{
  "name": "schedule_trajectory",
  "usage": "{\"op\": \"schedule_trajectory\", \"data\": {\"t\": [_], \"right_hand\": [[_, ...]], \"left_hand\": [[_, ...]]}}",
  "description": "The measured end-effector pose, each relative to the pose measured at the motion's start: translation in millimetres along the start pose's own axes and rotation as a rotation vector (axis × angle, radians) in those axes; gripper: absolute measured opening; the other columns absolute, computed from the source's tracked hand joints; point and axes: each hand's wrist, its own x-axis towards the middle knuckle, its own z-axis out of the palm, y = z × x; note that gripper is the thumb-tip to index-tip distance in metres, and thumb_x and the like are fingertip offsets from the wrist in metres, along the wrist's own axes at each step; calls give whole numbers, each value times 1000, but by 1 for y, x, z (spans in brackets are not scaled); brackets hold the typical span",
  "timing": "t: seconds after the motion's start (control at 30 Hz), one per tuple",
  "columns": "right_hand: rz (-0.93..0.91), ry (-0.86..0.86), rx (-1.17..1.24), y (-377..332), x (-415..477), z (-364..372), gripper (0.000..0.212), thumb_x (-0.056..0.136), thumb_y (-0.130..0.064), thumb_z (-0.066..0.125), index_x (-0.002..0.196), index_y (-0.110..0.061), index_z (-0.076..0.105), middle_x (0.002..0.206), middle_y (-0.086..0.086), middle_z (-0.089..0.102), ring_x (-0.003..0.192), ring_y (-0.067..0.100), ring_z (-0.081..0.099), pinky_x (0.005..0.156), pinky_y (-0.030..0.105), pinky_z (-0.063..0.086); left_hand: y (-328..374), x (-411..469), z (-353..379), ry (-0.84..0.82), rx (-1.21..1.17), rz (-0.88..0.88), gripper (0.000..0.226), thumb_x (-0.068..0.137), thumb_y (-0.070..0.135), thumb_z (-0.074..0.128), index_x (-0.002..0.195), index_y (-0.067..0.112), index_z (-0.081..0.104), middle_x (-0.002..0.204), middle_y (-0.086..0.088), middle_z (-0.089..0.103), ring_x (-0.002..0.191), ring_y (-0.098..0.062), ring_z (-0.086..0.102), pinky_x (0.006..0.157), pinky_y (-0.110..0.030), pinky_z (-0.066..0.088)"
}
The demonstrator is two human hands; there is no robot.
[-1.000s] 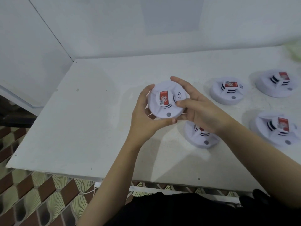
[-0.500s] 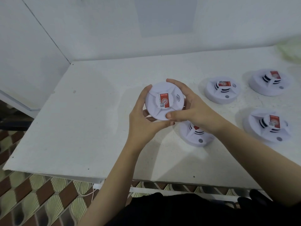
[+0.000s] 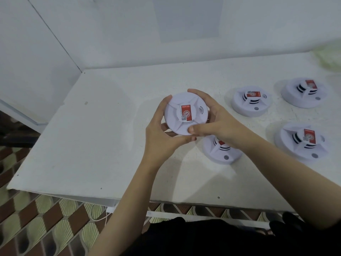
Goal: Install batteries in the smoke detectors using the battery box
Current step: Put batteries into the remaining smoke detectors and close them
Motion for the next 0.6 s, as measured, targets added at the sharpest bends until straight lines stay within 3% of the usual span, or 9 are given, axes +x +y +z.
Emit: {"op": "schedule_trajectory", "data": {"t": [0.6], "right_hand": [[-2, -16, 42, 2, 0, -1, 81, 75, 15, 67, 139, -28, 38, 131, 1, 55, 114, 14, 60, 80, 34, 56]], "left_hand": [[0, 1, -2, -13, 19, 6, 94, 58, 3, 91, 137, 26, 45, 127, 16, 58, 107, 5, 61, 73, -16, 56]]}}
